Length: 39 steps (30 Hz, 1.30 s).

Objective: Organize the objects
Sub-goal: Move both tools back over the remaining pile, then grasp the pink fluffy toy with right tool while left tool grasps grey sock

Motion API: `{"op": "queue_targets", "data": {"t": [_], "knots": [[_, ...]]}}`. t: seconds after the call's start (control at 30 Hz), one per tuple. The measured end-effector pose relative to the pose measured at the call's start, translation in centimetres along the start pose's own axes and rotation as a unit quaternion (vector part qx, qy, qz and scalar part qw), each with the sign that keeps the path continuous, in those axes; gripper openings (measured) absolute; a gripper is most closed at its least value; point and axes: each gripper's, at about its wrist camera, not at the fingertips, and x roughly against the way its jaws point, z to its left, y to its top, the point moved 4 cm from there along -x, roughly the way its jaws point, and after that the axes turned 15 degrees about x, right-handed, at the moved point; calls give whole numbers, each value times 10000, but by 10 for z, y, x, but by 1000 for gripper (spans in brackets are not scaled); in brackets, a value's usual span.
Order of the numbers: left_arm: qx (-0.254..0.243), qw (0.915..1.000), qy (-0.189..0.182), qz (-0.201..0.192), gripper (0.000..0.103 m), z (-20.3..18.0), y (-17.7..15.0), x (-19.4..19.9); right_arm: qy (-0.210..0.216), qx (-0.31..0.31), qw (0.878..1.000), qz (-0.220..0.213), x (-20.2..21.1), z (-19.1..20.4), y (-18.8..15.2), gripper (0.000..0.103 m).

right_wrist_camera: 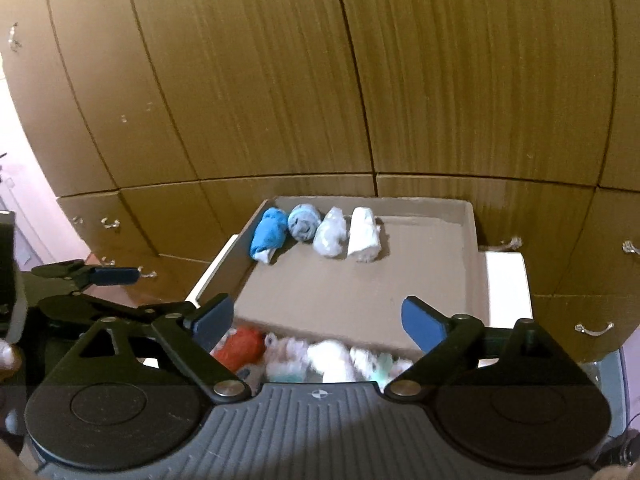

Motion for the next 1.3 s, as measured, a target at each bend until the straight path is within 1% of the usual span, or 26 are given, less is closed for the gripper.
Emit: {"op": "queue_targets", "data": {"t": [0.13, 0.27, 0.4, 0.47, 0.6, 0.7, 0.8, 0.93, 1.03, 1.1, 1.17, 1.3], "knots": [[77, 9999, -100, 52, 102, 8, -25, 7, -86, -22, 9999, -101, 20, 9, -31, 94], [35, 9999, -113, 88, 102, 13, -45, 5, -247, 6, 9996, -148, 35, 18, -67, 95], [-119, 9999, -7, 49, 102, 18, -63, 0, -271, 178, 9993, -193, 44, 30, -102, 95], [-142, 9999, 3, 10, 102, 22, -72, -1, -293, 271, 9988, -284, 49, 36, -119, 95], [-108, 9999, -28, 9, 101, 27, -86, -3, -529, 497, 9970, -257, 52, 40, -145, 95], [-117, 9998, -139, 11, 102, 26, -96, 3, -551, 149, 9980, -278, 55, 28, -152, 95], [-167, 9991, -378, 129, 102, 15, -107, 12, -631, 166, 9974, -293, 57, 15, -158, 95], [-341, 9971, -649, 219, 102, -10, -124, 23, -467, 422, 9979, -150, 52, 5, -168, 94], [-382, 9951, -862, 315, 102, -30, -131, 29, -414, 372, 9984, -78, 45, -7, -171, 94], [-432, 9927, -1063, 384, 102, -43, -136, 34, -322, 248, 9991, -70, 39, -15, -172, 94], [-594, 9898, -1229, 411, 102, -58, -142, 41, -199, 209, 9996, -58, 32, -21, -174, 93], [-854, 9843, -1478, 454, 102, -79, -152, 47, 61, 376, 9992, -71, 21, -22, -176, 91]]}}
